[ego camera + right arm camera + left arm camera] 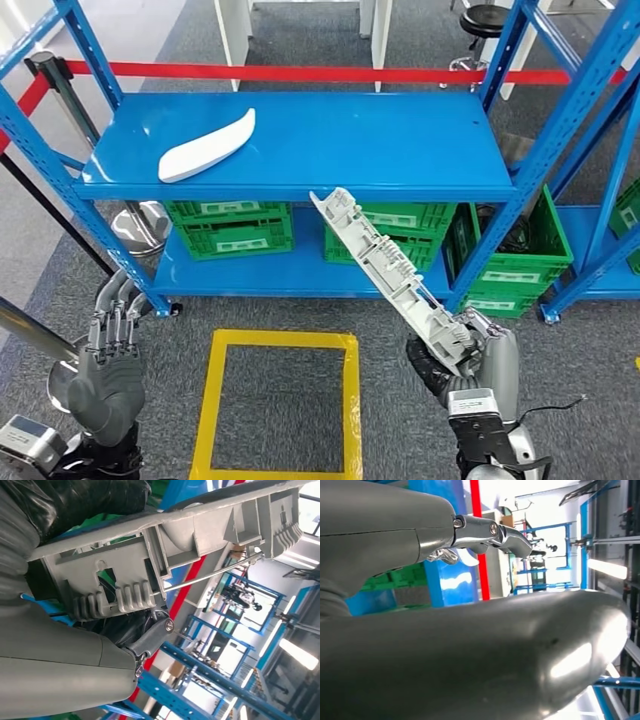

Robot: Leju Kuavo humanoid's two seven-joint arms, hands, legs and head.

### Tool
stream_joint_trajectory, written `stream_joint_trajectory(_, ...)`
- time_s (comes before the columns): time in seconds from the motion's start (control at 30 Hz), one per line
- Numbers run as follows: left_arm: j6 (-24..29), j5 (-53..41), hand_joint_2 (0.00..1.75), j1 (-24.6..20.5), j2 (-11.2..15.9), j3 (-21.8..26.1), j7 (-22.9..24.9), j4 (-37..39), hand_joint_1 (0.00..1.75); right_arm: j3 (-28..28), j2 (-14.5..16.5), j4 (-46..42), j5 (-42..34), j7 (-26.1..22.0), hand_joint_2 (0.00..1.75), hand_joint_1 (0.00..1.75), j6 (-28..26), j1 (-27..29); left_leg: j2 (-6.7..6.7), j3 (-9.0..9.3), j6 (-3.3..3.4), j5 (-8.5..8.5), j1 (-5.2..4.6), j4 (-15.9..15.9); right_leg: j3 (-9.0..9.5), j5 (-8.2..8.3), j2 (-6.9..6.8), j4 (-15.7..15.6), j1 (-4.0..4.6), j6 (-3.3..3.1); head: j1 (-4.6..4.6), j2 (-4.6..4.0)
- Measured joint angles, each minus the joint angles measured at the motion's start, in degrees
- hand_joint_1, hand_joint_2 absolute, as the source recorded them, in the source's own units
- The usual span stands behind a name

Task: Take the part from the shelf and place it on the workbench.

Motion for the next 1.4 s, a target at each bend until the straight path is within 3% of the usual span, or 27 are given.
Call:
stream_joint_trajectory(0.03,-0.03,0.01,0.0,0.02,0.0,-0.01,0.03,0.0,0.0,0.0,0.0,-0.01,-0.09,-0.01,1.75,1.75,0.07,0.09,0.02,-0.98,-0.19,0.53,0.04,0.41,2.56,1.65,-0.01,-2.25,-0.07,0.08,0.02,0.0)
stream_joint_trajectory(0.07,-0.06,0.01,0.0,0.05,-0.01,-0.09,0.05,-0.01,0.0,0.0,0.0,-0.08,-0.18,-0.04,1.75,1.75,0.17,0.22,0.02,-1.89,-0.45,0.94,0.0,0.94,5.86,2.1,-0.03,-6.14,-0.12,0.14,0.03,0.0)
stream_joint_trajectory(0.13,-0.07,0.05,0.0,0.1,-0.01,-0.37,0.08,-0.05,0.0,0.0,0.05,-0.42,-0.31,-0.17,1.75,1.75,0.51,0.68,-0.01,-3.01,-0.96,1.58,-0.13,2.11,11.56,0.54,0.05,-14.08,-0.07,-0.29,0.05,0.0)
stream_joint_trajectory(0.17,-0.07,0.08,0.0,0.13,-0.01,-0.56,0.09,-0.08,0.0,0.0,0.14,-0.64,-0.34,-0.26,1.75,1.75,0.72,0.97,0.0,-3.31,-1.18,1.94,-0.2,2.42,12.77,-0.5,0.09,-16.24,0.06,-0.69,0.07,0.0)
stream_joint_trajectory(0.23,-0.08,0.15,0.0,0.24,0.03,-0.79,0.1,-0.09,0.0,-0.01,0.34,-0.9,-0.38,-0.4,1.75,1.75,1.1,1.52,-0.03,-3.62,-1.62,2.57,-0.09,2.64,12.36,-0.41,-0.03,-16.88,0.13,-1.77,0.11,0.0)
stream_joint_trajectory(0.27,-0.11,0.19,0.0,0.32,0.04,-0.85,0.11,-0.09,0.0,-0.03,0.43,-0.97,-0.38,-0.45,1.75,1.75,1.25,1.72,-0.11,-3.87,-1.94,1.87,0.01,3.03,11.95,0.04,-0.12,-16.86,0.09,-2.25,0.07,0.0)
stream_joint_trajectory(0.33,-0.21,0.26,0.0,0.45,0.04,-0.89,0.11,-0.09,0.0,-0.06,0.57,-1.07,-0.38,-0.47,1.75,1.75,1.46,2.0,-0.26,-4.81,-2.73,-2.57,0.32,6.61,10.89,1.19,-0.3,-16.9,-0.11,-3.02,-0.13,0.0)
stream_joint_trajectory(0.4,-0.25,0.39,0.0,0.51,0.04,-0.94,0.11,-0.09,0.0,-0.07,0.64,-1.15,-0.38,-0.49,1.75,1.75,1.56,2.19,-0.32,-5.96,-3.37,-8.25,0.65,13.66,9.82,2.38,-0.33,-16.8,-0.1,-3.28,-0.34,0.0)
stream_joint_trajectory(0.43,-0.2,0.54,0.0,0.53,0.04,-0.96,0.11,-0.09,0.0,-0.09,0.66,-1.15,-0.38,-0.5,1.75,1.75,1.58,2.29,-0.32,-6.17,-3.54,-9.62,0.8,16.78,9.21,2.96,-0.35,-16.68,-0.09,-3.28,-0.37,0.0)
stream_joint_trajectory(0.47,-0.15,0.72,0.0,0.56,0.04,-0.96,0.11,-0.08,0.0,-0.14,0.68,-1.15,-0.37,-0.51,1.75,1.75,1.6,2.4,-0.32,-5.67,-3.61,-9.7,0.91,18.26,8.52,3.47,-0.36,-16.52,-0.09,-3.22,-0.37,0.0)
stream_joint_trajectory(0.5,-0.1,0.89,0.0,0.57,0.04,-0.96,0.1,-0.08,0.0,-0.23,0.72,-1.15,-0.37,-0.51,1.75,1.75,1.6,2.51,-0.33,-4.21,-3.57,-8.77,0.98,17.54,7.81,3.89,-0.35,-16.31,-0.09,-3.11,-0.38,0.0)
stream_joint_trajectory(0.6,-0.04,1.04,0.0,0.59,0.04,-0.96,0.08,-0.09,0.0,-0.5,0.82,-1.19,-0.35,-0.51,1.75,1.75,1.6,2.7,-0.6,3.62,-2.87,-5.65,0.99,6.29,6.45,4.67,-0.27,-15.73,-0.03,-2.57,-0.37,0.0)
stream_joint_trajectory(0.67,0.03,1.04,0.0,0.62,0.03,-0.95,0.07,-0.09,0.0,-0.54,0.83,-1.26,-0.35,-0.53,1.75,1.75,1.58,2.72,-0.83,6.1,-2.38,-5.61,0.8,1.65,5.88,5.32,-0.22,-15.58,0.04,-1.89,-0.36,0.0)
stream_joint_trajectory(0.77,0.08,1.05,0.0,0.64,-0.02,-0.96,0.07,-0.09,0.0,-0.63,0.83,-1.36,-0.33,-0.55,1.75,1.75,1.57,2.75,-0.69,5.47,-1.53,-5.03,0.79,0.73,4.98,5.62,-0.17,-15.24,-0.01,-0.83,-0.32,0.0)
stream_joint_trajectory(0.83,0.08,1.05,0.0,0.65,-0.08,-1.0,0.06,-0.08,0.0,-0.76,0.83,-1.45,-0.33,-0.57,1.75,1.75,1.57,2.78,-0.46,4.46,-0.56,-3.94,0.9,0.33,3.47,2.34,-0.06,-12.26,-0.03,-0.5,-0.12,0.0)
stream_joint_trajectory(0.9,0.08,1.05,0.0,0.66,-0.09,-1.03,0.06,-0.08,0.0,-0.85,0.83,-1.51,-0.33,-0.6,1.75,1.75,1.57,2.81,-0.37,3.04,0.02,-2.84,0.65,0.43,1.2,-2.77,0.01,-5.37,-0.05,-0.38,0.12,0.0)
stream_joint_trajectory(0.93,0.08,1.07,0.0,0.68,-0.09,-1.03,0.06,-0.07,0.0,-0.9,0.83,-1.52,-0.33,-0.6,1.75,1.75,1.57,2.82,-0.35,2.25,0.12,-2.28,0.48,0.51,0.44,-4.29,0.02,-1.95,-0.05,-0.34,0.18,0.0)
stream_joint_trajectory(0.97,0.08,1.1,0.0,0.68,-0.09,-1.03,0.05,-0.07,0.0,-0.96,0.83,-1.53,-0.33,-0.6,1.75,1.75,1.58,2.84,-0.34,1.47,0.16,-1.74,0.32,0.61,0.32,-4.5,0.02,0.13,-0.03,-0.34,0.2,0.0)
stream_joint_trajectory(1.0,0.08,1.16,0.0,0.69,-0.09,-1.03,0.05,-0.07,0.0,-1.02,0.83,-1.54,-0.33,-0.6,1.75,1.75,1.61,2.84,-0.32,0.71,0.14,-1.22,0.18,0.71,1.13,-3.45,0.01,0.28,0.0,-0.41,0.18,0.0)
stream_joint_trajectory(1.07,0.04,1.31,0.0,0.69,-0.09,-1.03,-0.02,-0.07,0.0,-1.08,0.83,-1.57,-0.32,-0.66,1.75,1.75,1.79,2.85,-0.32,-0.65,-0.04,-0.29,0.04,1.05,5.73,0.08,0.01,-5.45,0.17,-0.8,0.18,0.0)
stream_joint_trajectory(1.13,-0.07,1.43,0.0,0.7,-0.09,-1.02,-0.12,-0.07,0.0,-1.07,0.85,-1.62,-0.27,-0.75,1.75,1.75,2.02,2.84,-0.34,-1.68,-0.45,0.51,-0.12,1.58,11.41,0.93,0.0,-13.81,0.45,-1.28,0.17,0.0)
stream_joint_trajectory(1.17,-0.14,1.5,0.0,0.72,-0.09,-1.01,-0.18,-0.07,0.0,-1.06,0.86,-1.64,-0.25,-0.79,1.75,1.75,2.08,2.85,-0.33,-1.99,-0.7,0.92,-0.16,1.75,12.8,0.51,0.02,-16.38,0.58,-1.5,0.16,0.0)
stream_joint_trajectory(1.2,-0.2,1.62,0.0,0.73,-0.09,-0.99,-0.23,-0.07,0.0,-1.05,0.88,-1.67,-0.23,-0.83,1.75,1.75,2.11,2.87,-0.32,-2.2,-0.99,1.38,-0.17,1.79,13.26,0.13,0.04,-17.65,0.71,-1.72,0.14,0.0)
stream_joint_trajectory(1.27,-0.34,1.98,0.0,0.79,-0.08,-0.89,-0.37,-0.07,0.0,-1.07,0.95,-1.72,-0.22,-0.95,1.75,1.75,2.13,2.93,-0.38,-2.53,-1.66,1.68,-0.02,1.83,12.37,0.75,-0.05,-18.01,0.64,-2.32,0.14,0.0)
stream_joint_trajectory(1.33,-0.48,2.34,0.0,0.87,-0.07,-0.73,-0.52,-0.07,0.0,-1.07,1.0,-1.75,-0.22,-1.15,1.75,1.75,2.16,2.95,-0.54,-3.26,-2.53,-1.43,0.19,4.12,11.56,1.82,-0.29,-18.2,0.4,-3.11,-0.03,0.0)
stream_joint_trajectory(1.4,-0.56,2.5,0.0,0.93,-0.07,-0.58,-0.6,-0.07,0.0,-1.07,1.01,-1.75,-0.2,-1.26,1.75,1.75,2.23,2.96,-0.61,-4.68,-3.34,-7.09,0.61,10.56,10.59,2.87,-0.43,-18.1,0.34,-3.55,-0.25,0.0)
